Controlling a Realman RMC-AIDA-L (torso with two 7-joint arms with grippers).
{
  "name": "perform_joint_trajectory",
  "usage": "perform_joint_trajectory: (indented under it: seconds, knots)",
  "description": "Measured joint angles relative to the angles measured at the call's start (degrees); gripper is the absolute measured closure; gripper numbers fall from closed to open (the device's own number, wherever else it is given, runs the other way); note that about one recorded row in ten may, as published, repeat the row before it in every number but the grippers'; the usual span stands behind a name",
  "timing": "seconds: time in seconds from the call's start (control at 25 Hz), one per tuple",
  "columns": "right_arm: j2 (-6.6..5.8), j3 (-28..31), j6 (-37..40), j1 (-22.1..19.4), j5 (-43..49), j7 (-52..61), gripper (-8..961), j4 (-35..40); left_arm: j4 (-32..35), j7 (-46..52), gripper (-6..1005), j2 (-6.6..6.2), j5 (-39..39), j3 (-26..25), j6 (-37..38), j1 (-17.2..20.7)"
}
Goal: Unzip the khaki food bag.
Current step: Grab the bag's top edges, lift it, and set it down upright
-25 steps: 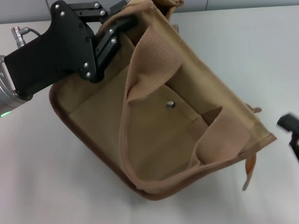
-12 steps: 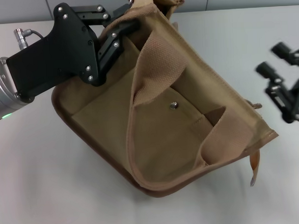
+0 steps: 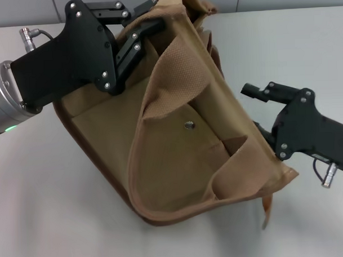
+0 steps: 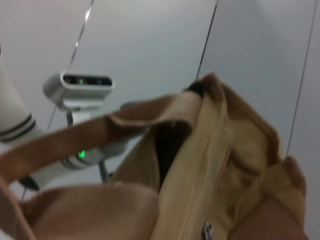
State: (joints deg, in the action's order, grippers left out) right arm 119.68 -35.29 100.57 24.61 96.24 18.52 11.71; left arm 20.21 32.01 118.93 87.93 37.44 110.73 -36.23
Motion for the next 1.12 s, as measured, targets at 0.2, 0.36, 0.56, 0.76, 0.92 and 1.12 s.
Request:
perform_joint_trajectory:
  seconds: [0.2, 0.36, 0.56, 0.76, 0.92, 1.12]
  knots:
    - [0.11, -1.3, -0.9, 1.6, 0.0, -2.2, 506, -0.7, -0.1, 0.2, 913, 0.08, 0.0, 0.1, -0.1, -0.4]
    - [0.19, -2.3, -1.7, 3.2, 0.0, -3.4, 510, -2.1, -0.1, 0.2, 913, 0.07, 0.0, 0.3, -0.1, -0.4]
    - [0.21, -2.3, -3.0, 4.8, 0.0, -5.7, 515, -4.5, -0.2, 0.2, 913, 0.08, 0.0, 0.6, 0.1, -0.5]
    - [0.2, -2.6, -3.1, 5.5, 0.1, -5.9, 583, -5.1, -0.2, 0.2, 913, 0.07, 0.0, 0.7, 0.1, -0.5]
    - [0.15, -4.0, -3.3, 6.1, 0.1, -5.7, 754, -5.1, -0.2, 0.2, 913, 0.07, 0.0, 0.7, 0.1, -0.6]
    - [0.03, -4.2, -3.0, 5.4, 0.1, -5.6, 857, -5.1, -0.2, 0.2, 915, 0.08, 0.0, 0.7, 0.0, -0.6]
